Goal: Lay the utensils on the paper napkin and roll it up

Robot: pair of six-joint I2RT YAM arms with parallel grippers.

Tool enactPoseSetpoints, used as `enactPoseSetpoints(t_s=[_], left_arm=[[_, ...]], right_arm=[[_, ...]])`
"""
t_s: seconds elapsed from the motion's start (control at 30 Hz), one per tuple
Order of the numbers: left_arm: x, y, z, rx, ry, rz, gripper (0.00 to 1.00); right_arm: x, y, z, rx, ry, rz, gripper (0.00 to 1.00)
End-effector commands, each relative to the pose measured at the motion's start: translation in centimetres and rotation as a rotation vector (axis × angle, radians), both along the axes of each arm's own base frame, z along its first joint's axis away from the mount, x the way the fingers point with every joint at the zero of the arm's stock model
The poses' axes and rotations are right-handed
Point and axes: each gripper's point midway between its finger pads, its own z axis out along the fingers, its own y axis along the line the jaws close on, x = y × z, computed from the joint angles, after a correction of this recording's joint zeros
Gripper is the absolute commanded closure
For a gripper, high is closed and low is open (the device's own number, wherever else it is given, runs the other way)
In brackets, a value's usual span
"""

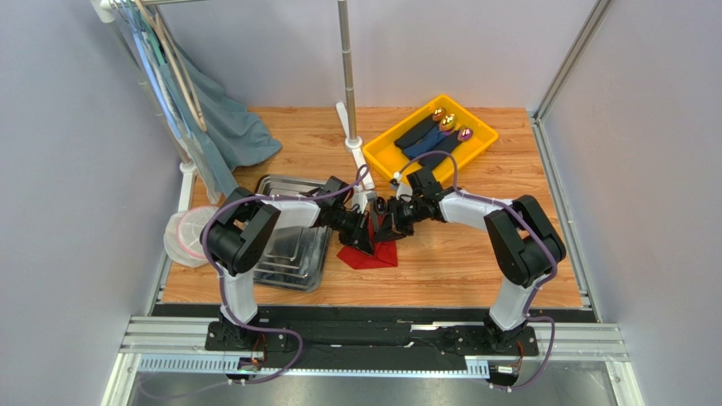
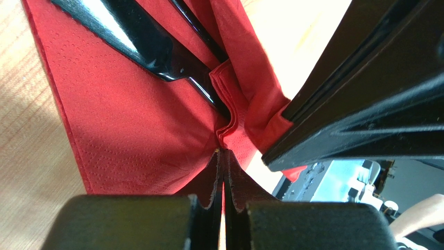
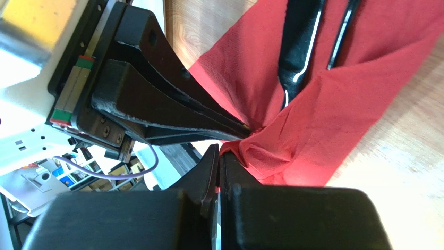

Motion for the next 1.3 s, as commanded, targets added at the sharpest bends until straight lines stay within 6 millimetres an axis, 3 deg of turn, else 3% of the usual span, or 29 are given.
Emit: enactPoseSetpoints(t_s=[0.0,0.43,0.83,0.9,0.97,1.27], left_arm=[[0.8,-0.8,0.6,-0.021,-0.024,-0.008,1.00],[0.9,-0.4,1.1,-0.020,-0.039,-0.002,0.99],[0.6,1.8,5.0,-0.075,-0.204,-0.039,0.72],[0.5,2.1,5.1,-0.065,-0.228,-0.050,0.67],[0.5,2.2,5.3,-0.067,-0.244,-0.055,0.65],[0.3,1.5,6.6,-0.110,-0.443,-0.158,0.62]], right_arm=[[1.2,1.6,0.7,0.042,-0.047,0.000,1.00],[1.3,1.7,-2.0,0.013,-0.019,-0.002,1.00],[1.7,1.5,-3.5,-0.008,-0.013,0.000,0.99],[1.8,1.6,-3.3,-0.006,-0.012,-0.002,0.94],[1.9,1.8,-3.1,0.003,-0.012,-0.001,0.81],[1.7,2.1,-2.5,0.016,0.023,-0.008,0.60]])
